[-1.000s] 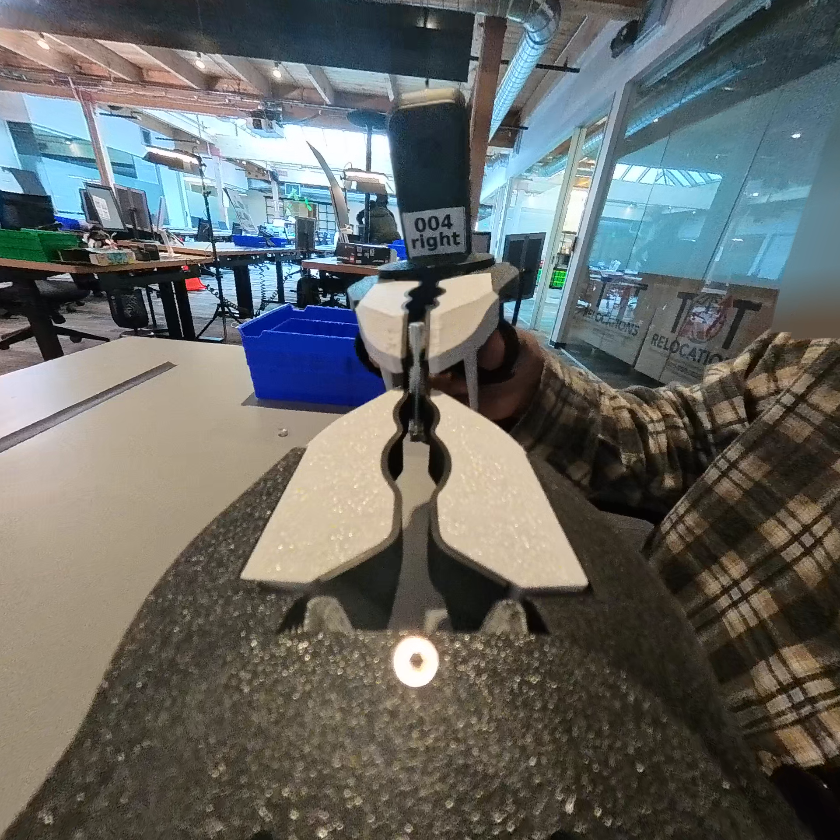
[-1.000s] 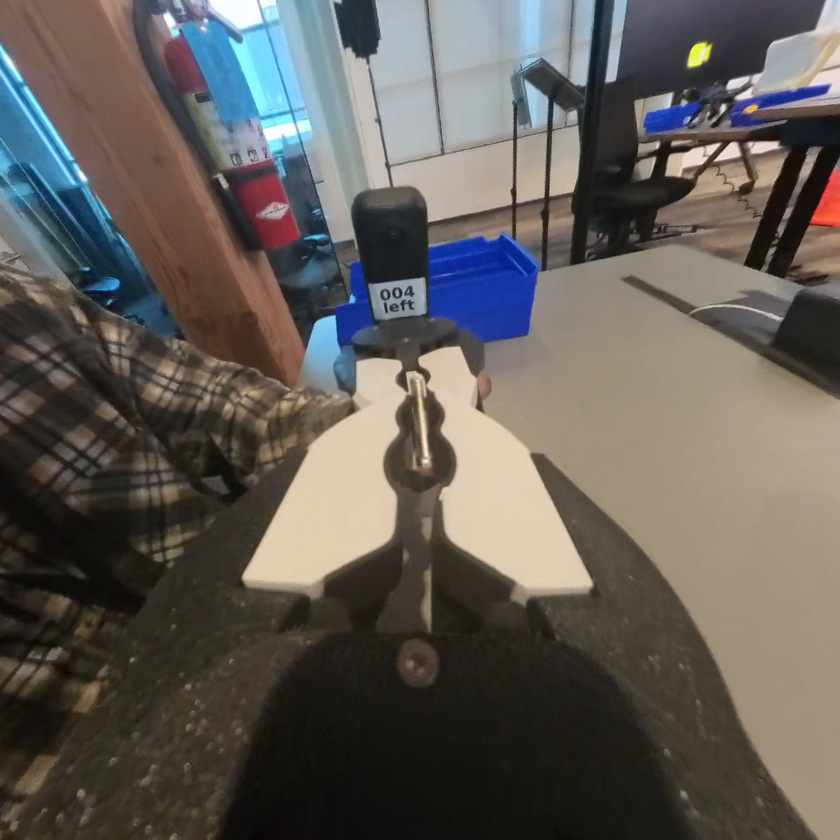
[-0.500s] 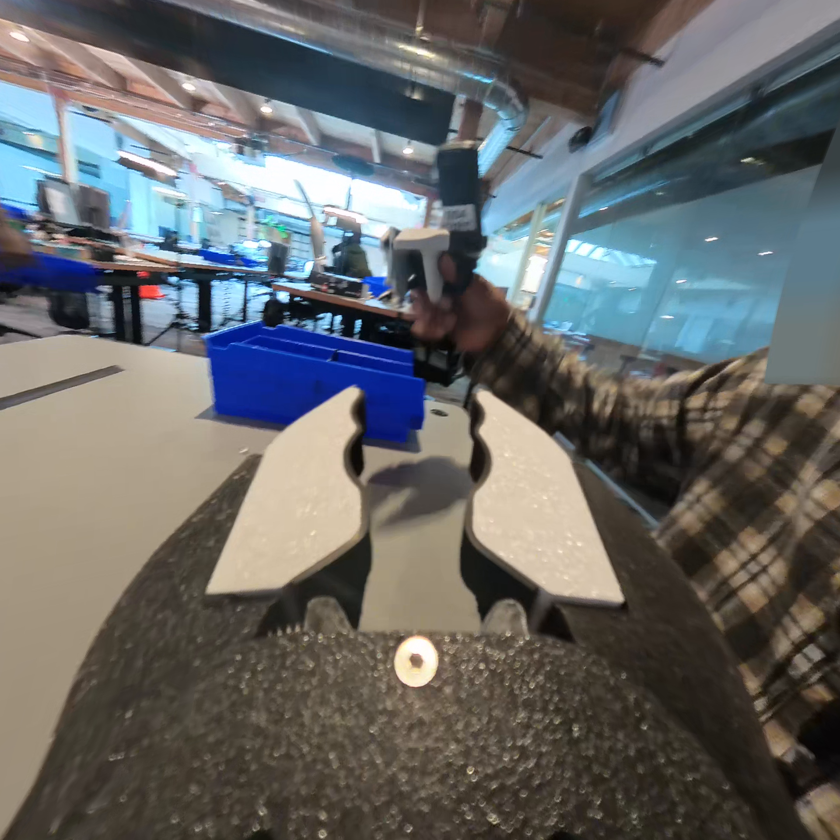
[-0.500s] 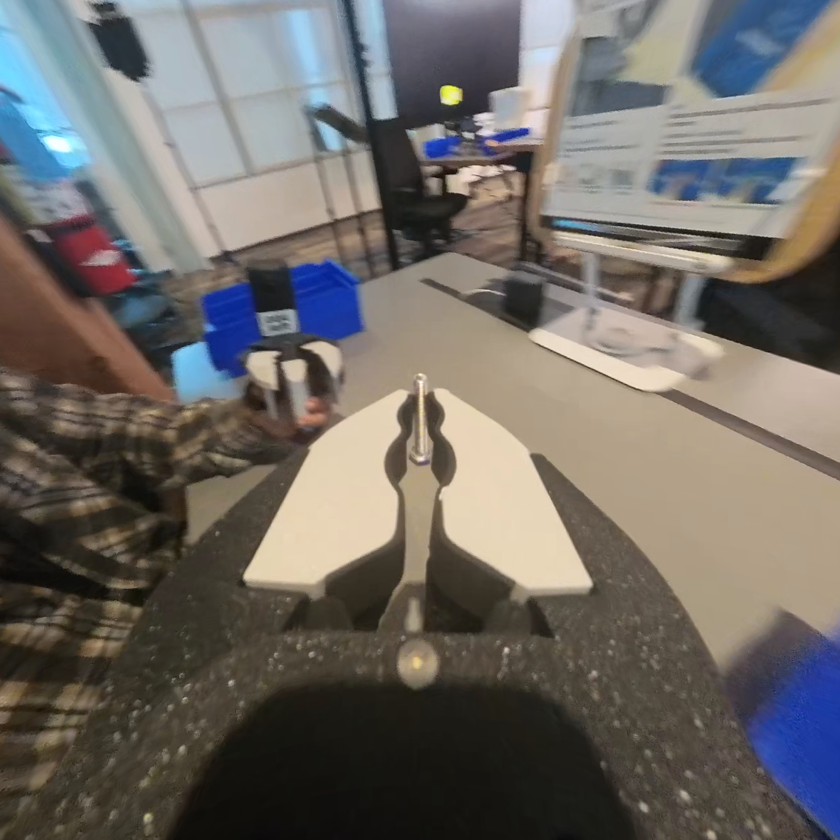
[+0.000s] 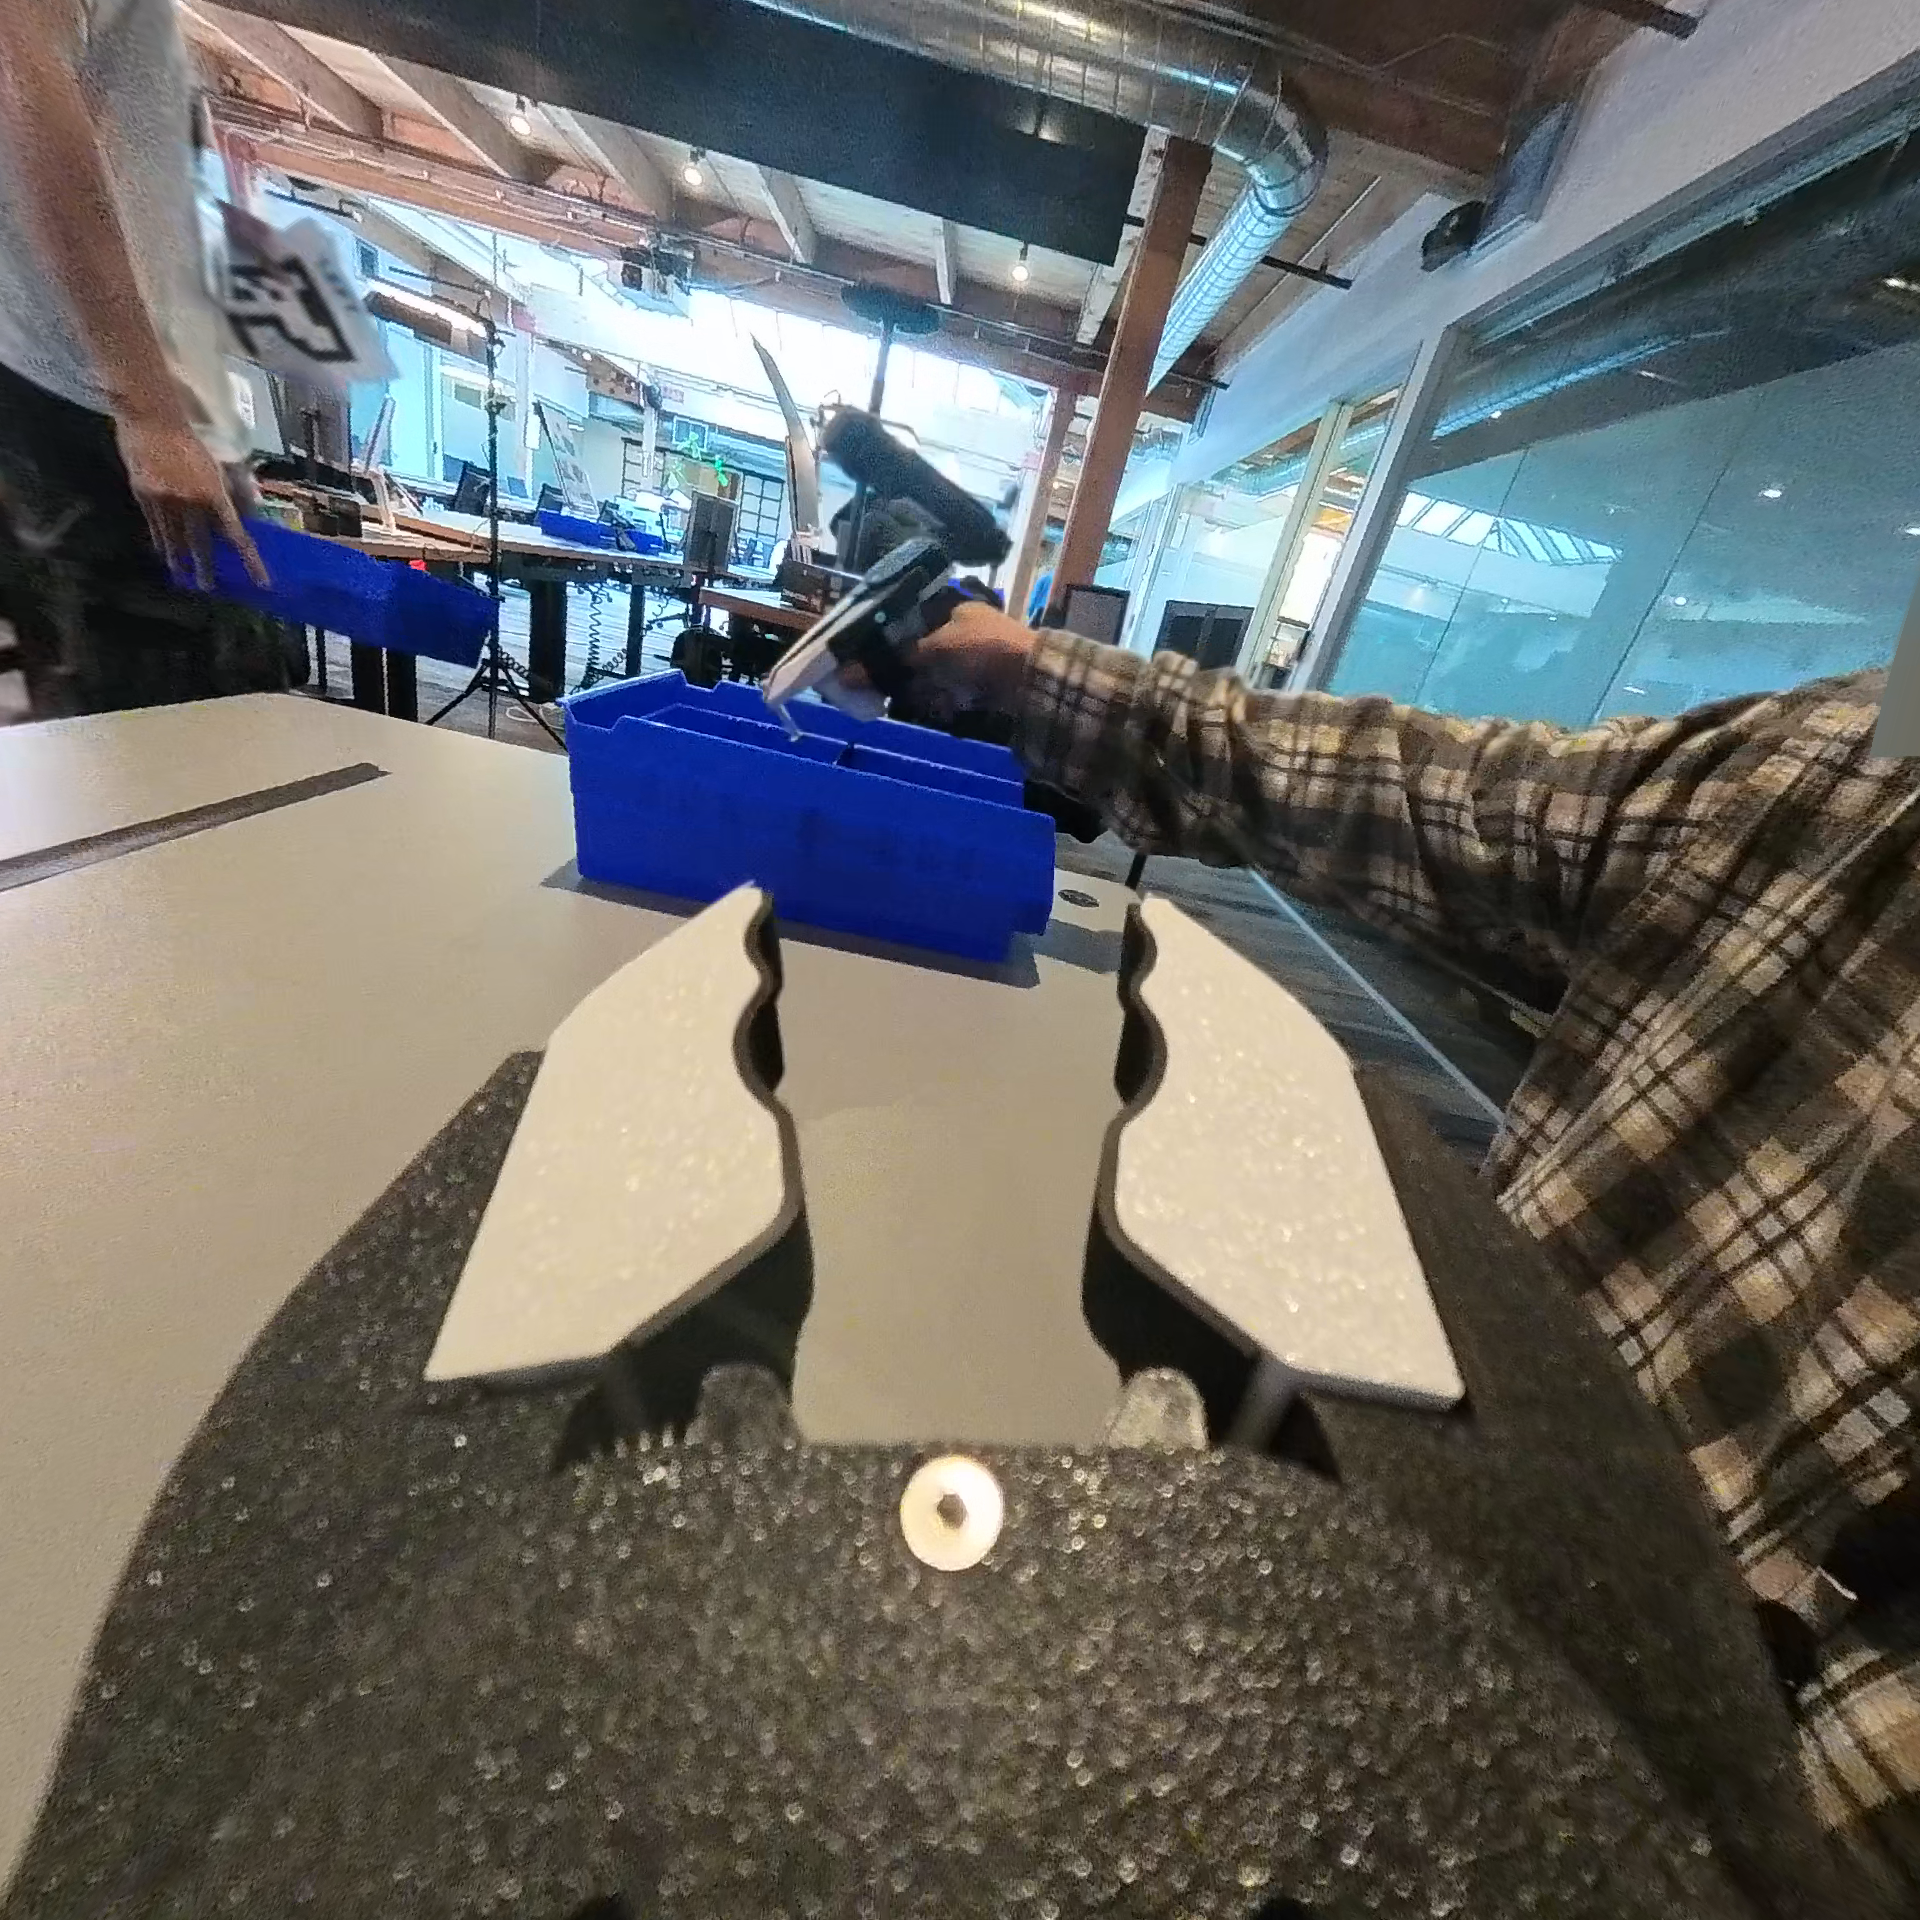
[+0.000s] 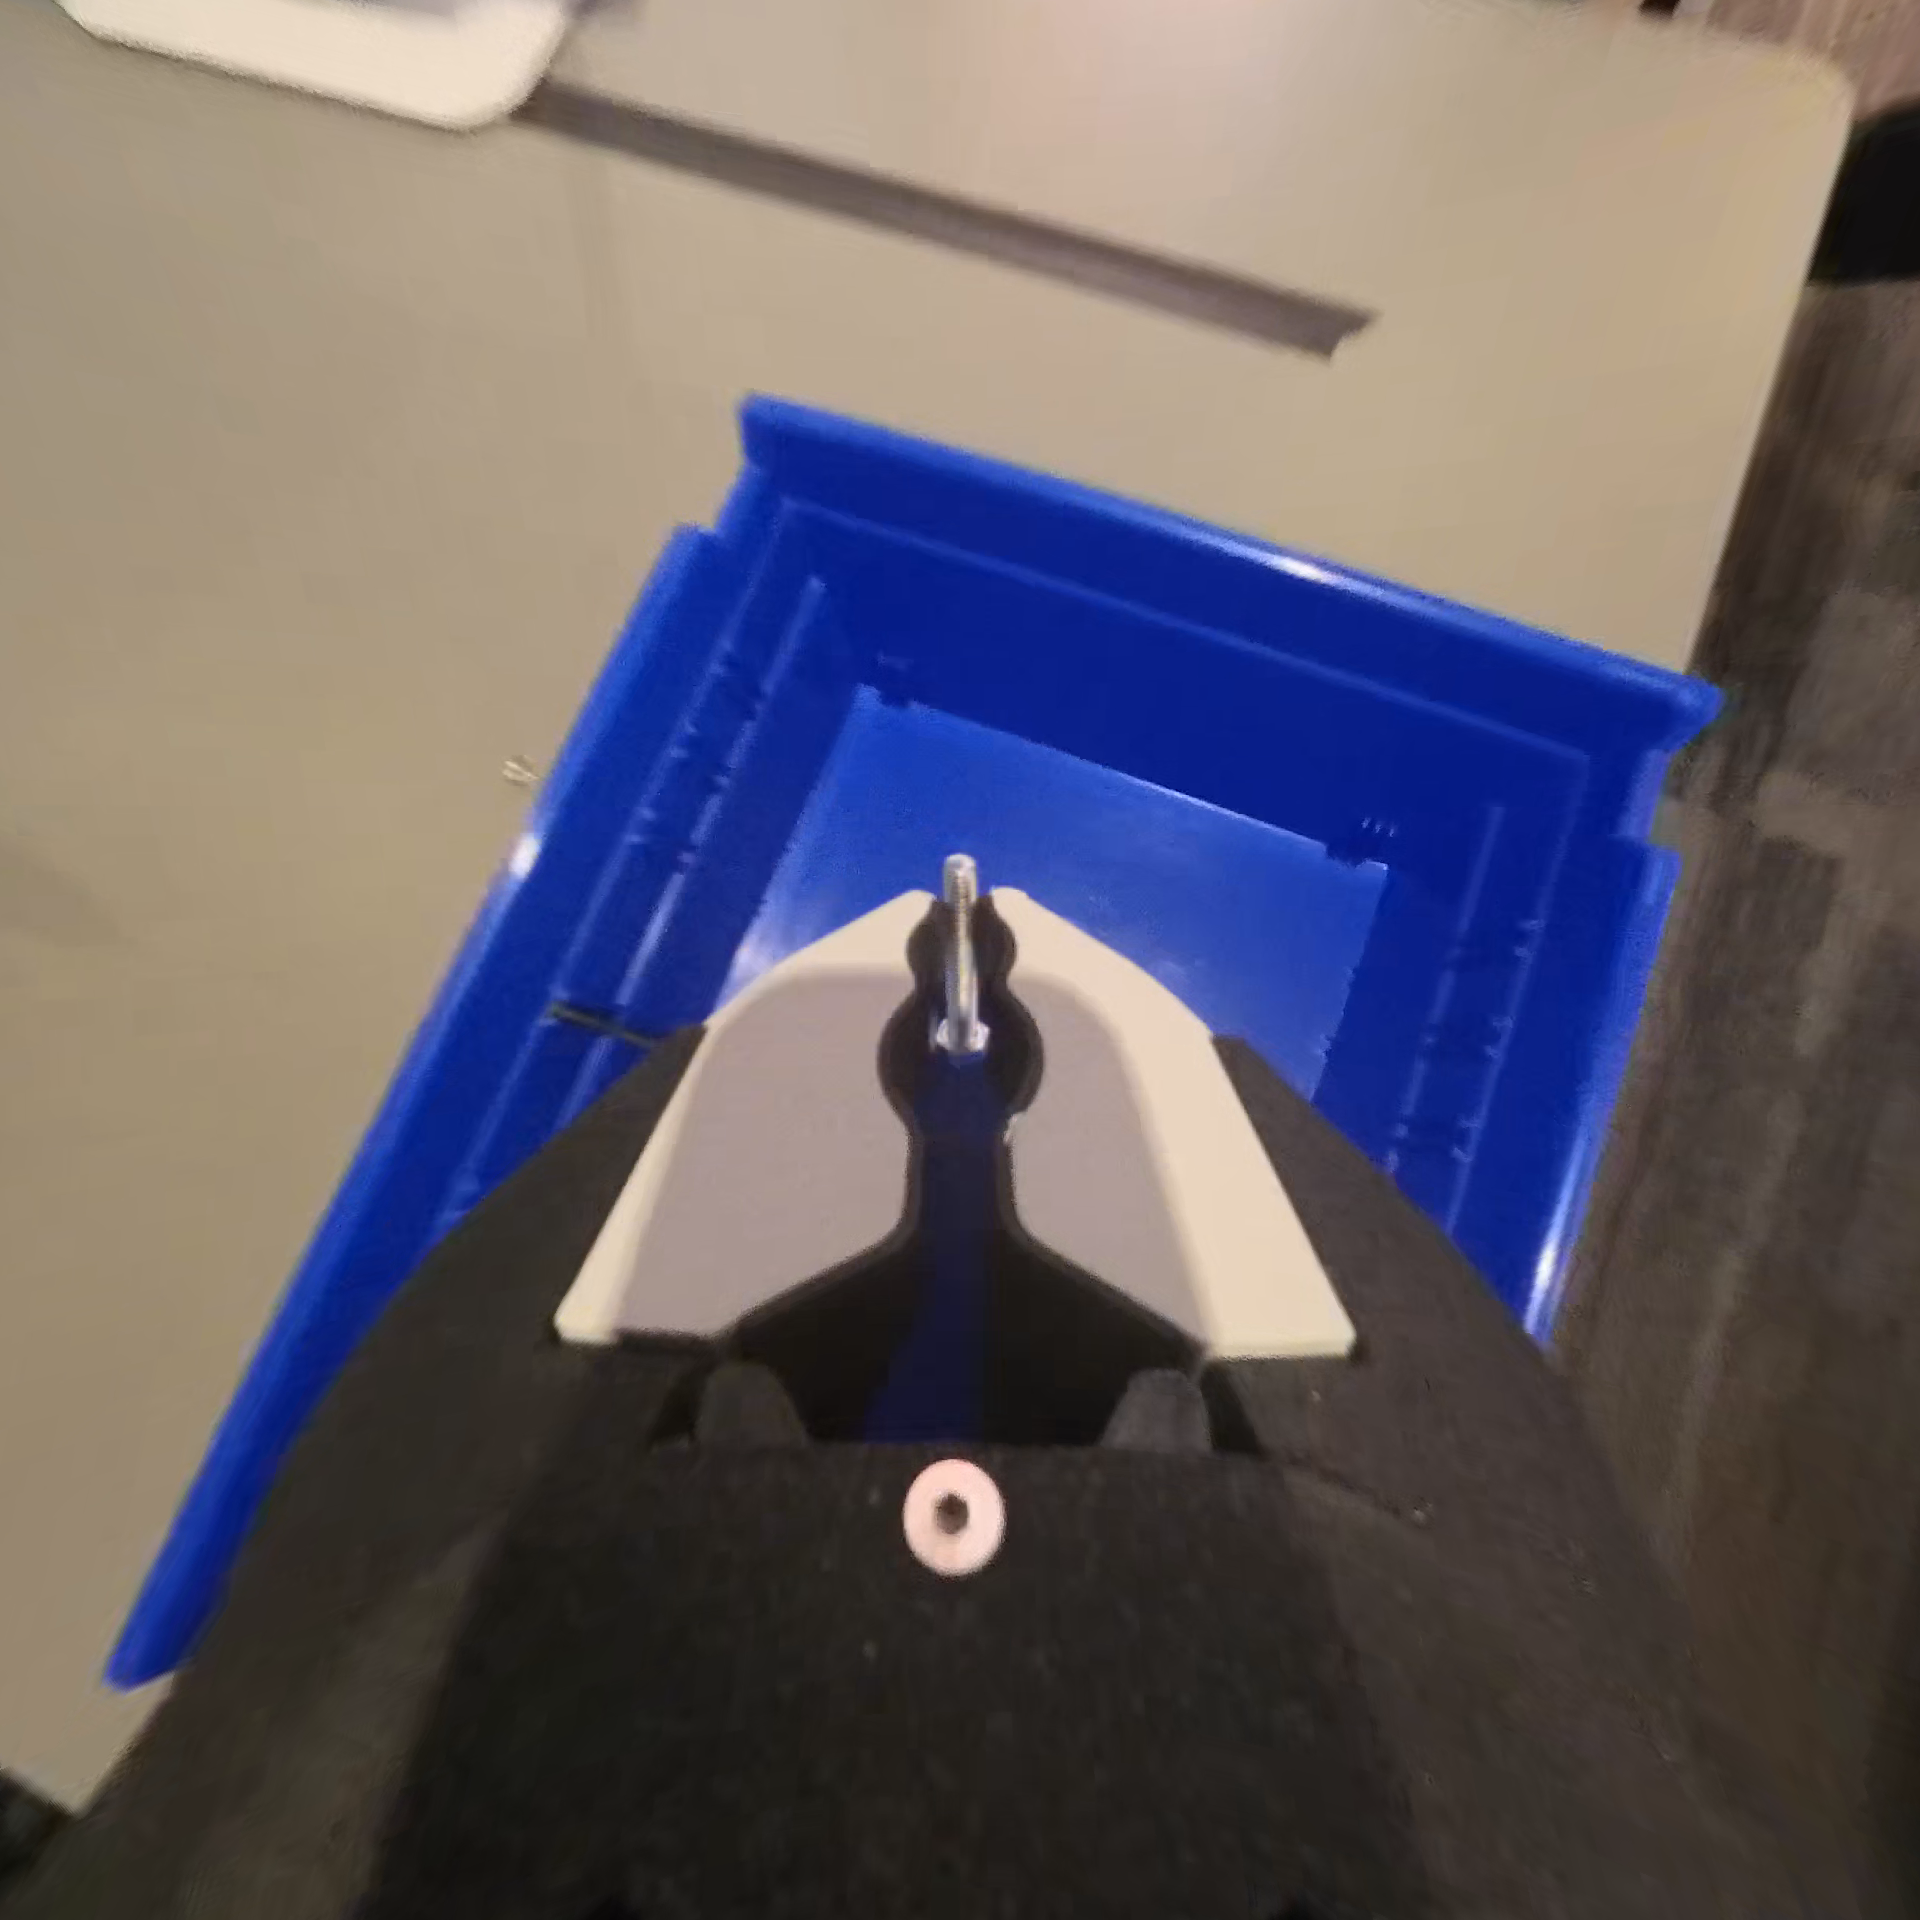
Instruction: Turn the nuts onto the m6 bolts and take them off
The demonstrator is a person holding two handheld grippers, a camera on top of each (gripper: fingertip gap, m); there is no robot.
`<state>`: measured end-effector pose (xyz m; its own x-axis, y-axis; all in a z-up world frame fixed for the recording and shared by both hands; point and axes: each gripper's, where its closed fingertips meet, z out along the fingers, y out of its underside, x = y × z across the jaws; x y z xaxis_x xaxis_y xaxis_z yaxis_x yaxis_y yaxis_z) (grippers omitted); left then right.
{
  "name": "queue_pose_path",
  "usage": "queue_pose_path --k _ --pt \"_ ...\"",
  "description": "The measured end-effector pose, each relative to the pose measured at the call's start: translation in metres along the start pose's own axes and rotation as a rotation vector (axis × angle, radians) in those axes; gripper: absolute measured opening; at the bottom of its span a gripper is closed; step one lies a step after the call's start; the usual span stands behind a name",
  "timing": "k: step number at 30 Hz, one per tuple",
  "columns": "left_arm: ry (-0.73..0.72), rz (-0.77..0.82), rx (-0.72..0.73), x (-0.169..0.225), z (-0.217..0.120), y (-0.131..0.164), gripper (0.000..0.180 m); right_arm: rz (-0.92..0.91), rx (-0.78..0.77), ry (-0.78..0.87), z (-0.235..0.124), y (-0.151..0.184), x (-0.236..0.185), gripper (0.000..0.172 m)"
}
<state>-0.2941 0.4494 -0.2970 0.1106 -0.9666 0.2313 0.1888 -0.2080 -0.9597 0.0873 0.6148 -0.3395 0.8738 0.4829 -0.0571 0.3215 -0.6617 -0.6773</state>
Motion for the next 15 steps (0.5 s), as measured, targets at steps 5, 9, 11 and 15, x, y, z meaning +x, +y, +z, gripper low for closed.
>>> queue_pose_path --k 5,9,11,15 --pt "0.004 0.003 -0.013 0.001 -0.001 0.001 0.061 -0.008 -0.13 0.012 0.018 0.012 0.012 0.023" --pt "0.008 0.001 -0.013 0.001 -0.003 -0.001 0.061 -0.177 -0.079 -0.006 0.0 -0.022 -0.012 0.03" --pt "0.009 0.001 -0.011 0.001 -0.003 -0.002 0.061 -0.359 -0.074 -0.048 -0.008 -0.043 -0.041 0.036" --pt "0.0 0.017 -0.01 0.001 -0.005 -0.004 0.061 -0.756 -0.187 -0.116 -0.001 -0.061 -0.102 0.045"
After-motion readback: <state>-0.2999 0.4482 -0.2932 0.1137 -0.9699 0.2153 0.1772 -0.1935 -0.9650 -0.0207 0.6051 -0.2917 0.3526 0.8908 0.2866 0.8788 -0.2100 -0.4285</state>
